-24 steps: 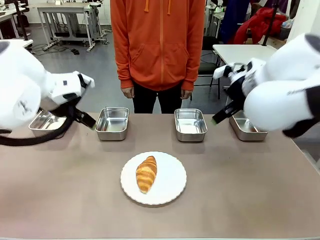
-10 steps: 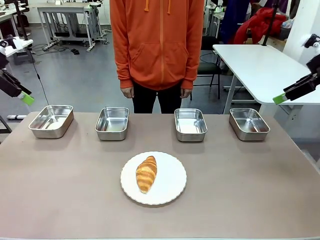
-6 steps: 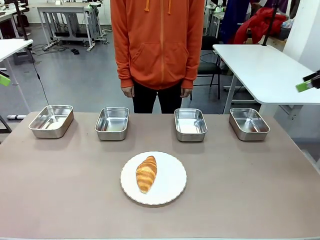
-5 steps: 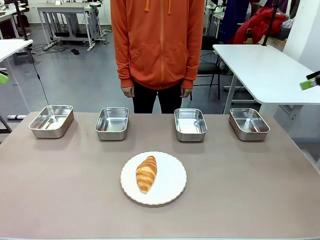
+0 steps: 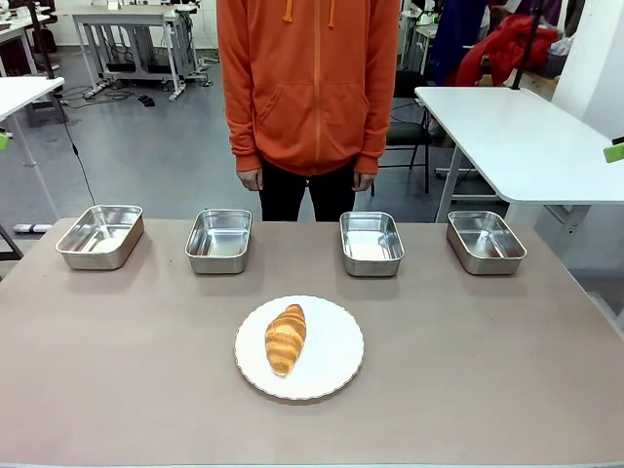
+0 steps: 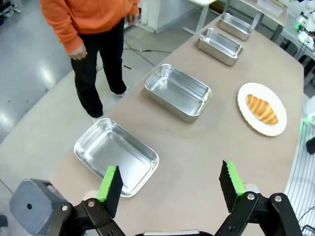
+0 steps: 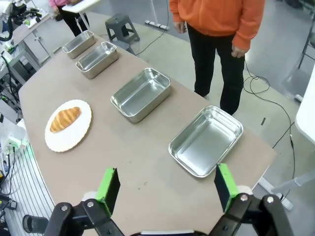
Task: Place the bread in the container.
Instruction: Place the Butter Roll into the Airtight Container indicated by the human.
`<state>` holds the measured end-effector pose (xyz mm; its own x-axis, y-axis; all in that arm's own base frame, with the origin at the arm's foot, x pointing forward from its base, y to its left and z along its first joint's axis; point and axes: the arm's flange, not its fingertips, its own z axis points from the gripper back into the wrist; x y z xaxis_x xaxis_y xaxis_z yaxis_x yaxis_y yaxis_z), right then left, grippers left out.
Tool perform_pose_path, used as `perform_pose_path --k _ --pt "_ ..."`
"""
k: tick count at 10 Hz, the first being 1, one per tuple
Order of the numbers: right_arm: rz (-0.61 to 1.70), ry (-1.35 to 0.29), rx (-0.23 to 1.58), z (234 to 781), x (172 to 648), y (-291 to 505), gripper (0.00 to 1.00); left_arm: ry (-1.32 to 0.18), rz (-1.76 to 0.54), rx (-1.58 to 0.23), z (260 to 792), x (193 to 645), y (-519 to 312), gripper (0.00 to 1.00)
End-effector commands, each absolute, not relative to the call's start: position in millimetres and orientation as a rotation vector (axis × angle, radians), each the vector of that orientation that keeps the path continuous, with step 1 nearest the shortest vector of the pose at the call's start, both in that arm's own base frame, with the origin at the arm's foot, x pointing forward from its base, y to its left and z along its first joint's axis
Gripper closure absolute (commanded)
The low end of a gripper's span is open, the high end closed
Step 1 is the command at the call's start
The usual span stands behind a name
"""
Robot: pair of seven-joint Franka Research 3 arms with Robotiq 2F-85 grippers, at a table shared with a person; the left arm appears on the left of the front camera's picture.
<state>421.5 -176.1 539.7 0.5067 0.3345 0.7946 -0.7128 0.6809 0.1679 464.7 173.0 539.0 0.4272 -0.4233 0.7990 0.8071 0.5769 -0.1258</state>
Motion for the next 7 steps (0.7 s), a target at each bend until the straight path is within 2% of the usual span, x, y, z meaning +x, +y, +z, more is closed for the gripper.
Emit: perform_pose_path --k 1,4,7 --pt "0.682 -0.845 0.54 543.3 427.0 -183.6 0.0 -0.84 -0.823 -0.554 537.5 464.7 171.5 0.0" --pt "0.681 -0.842 0.554 542.3 427.5 -184.1 0.0 -0.778 -0.83 -0.553 535.7 466.5 169.0 0.0" --pt "0.651 -0.819 0.538 542.1 423.2 -184.1 0.0 -0.801 -0.815 -0.549 537.9 465.4 172.4 0.0"
